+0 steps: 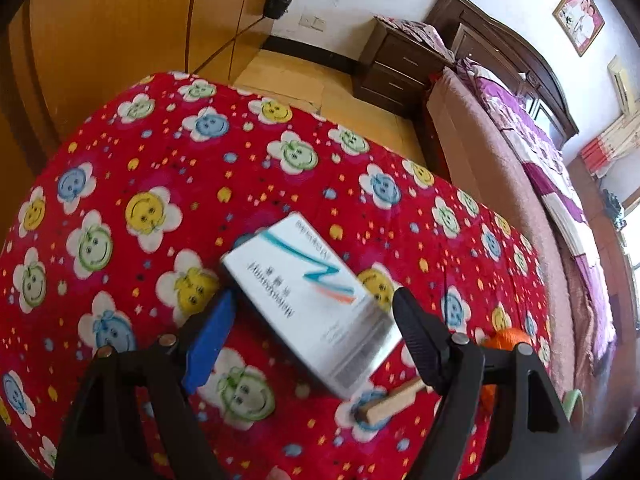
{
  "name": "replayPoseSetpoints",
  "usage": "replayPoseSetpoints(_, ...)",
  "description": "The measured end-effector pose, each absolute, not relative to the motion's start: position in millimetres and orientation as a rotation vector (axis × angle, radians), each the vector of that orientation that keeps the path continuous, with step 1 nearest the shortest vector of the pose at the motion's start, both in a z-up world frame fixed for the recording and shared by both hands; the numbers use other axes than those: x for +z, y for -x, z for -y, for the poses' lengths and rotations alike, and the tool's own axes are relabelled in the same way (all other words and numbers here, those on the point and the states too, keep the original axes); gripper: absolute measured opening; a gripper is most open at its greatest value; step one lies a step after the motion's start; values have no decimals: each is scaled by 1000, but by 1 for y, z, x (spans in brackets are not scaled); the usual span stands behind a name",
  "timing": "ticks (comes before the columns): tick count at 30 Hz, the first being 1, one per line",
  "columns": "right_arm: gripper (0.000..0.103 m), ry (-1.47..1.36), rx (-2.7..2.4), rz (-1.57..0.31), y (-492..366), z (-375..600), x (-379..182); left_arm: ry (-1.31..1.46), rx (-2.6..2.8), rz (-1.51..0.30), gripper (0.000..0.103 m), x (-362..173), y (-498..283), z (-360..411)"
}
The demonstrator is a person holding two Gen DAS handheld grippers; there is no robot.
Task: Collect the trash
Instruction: 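Grasp the white MeteoSpasmyl medicine box with the left tool, then grasp the orange mesh bag with the right tool while the left tool holds the medicine box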
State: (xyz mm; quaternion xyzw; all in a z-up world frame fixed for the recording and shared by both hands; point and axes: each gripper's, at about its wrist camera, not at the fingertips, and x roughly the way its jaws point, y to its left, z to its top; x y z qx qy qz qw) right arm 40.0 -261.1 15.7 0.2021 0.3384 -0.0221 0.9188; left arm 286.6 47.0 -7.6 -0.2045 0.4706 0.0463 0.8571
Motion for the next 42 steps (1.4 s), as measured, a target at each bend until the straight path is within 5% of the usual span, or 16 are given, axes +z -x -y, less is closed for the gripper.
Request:
replayPoseSetpoints(14, 73, -429, -30, -694, -36, 261, 16, 125, 159, -1000, 79, -18, -294, -9)
replayPoseSetpoints(21, 73, -397, -18, -695, -41, 250, 28, 93, 56, -1009, 51, -12, -278, -20)
replayPoseSetpoints(42, 73, -221, 69, -786, -168, 162, 28, 214, -51, -858, 50, -16, -236, -45)
